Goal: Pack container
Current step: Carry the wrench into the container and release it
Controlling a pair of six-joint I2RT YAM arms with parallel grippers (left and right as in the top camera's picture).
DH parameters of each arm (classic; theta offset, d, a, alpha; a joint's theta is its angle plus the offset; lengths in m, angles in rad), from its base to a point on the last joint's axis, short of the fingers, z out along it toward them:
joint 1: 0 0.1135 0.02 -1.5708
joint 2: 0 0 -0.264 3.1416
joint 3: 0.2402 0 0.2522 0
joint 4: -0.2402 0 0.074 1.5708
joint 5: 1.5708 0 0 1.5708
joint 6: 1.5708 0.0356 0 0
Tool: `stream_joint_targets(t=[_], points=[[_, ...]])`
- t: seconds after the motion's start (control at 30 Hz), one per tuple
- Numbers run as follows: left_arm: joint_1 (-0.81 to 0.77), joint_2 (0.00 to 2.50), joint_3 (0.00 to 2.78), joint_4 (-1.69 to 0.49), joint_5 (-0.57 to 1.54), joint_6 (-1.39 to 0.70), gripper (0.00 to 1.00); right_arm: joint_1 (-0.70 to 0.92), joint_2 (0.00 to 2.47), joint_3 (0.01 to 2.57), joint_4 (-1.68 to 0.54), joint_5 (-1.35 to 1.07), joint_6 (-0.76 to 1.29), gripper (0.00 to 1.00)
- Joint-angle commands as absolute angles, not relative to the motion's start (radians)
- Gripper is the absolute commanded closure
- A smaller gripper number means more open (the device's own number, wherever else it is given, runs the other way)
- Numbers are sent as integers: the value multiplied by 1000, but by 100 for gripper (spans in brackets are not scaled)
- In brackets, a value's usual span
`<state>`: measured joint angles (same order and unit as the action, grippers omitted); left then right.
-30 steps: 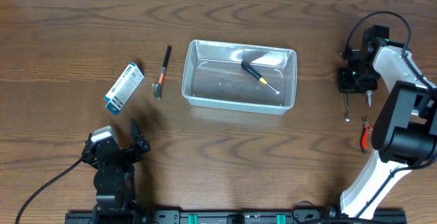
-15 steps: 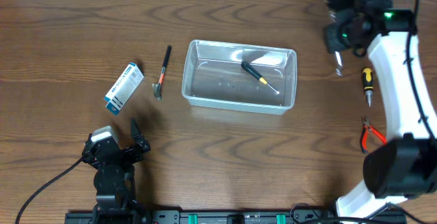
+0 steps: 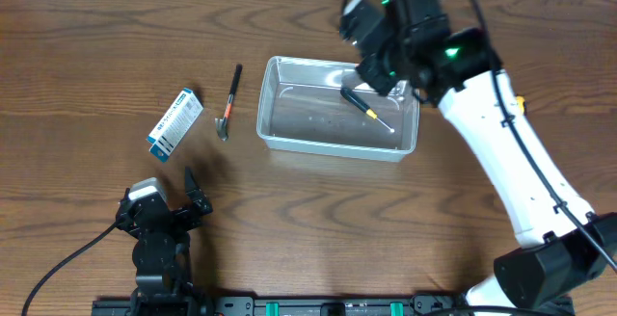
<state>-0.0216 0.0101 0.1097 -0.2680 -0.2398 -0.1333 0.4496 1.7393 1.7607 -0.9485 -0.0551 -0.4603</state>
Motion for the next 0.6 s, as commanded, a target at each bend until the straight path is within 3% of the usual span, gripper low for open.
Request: stream_joint_targets(t=[0.0, 0.57], points=[[-18, 4, 87, -275, -244, -127, 2, 485, 1782, 1778, -947, -52, -551, 99], [-18, 4, 87, -275, -244, -127, 2, 500, 2130, 1778, -980, -31, -589, 99]])
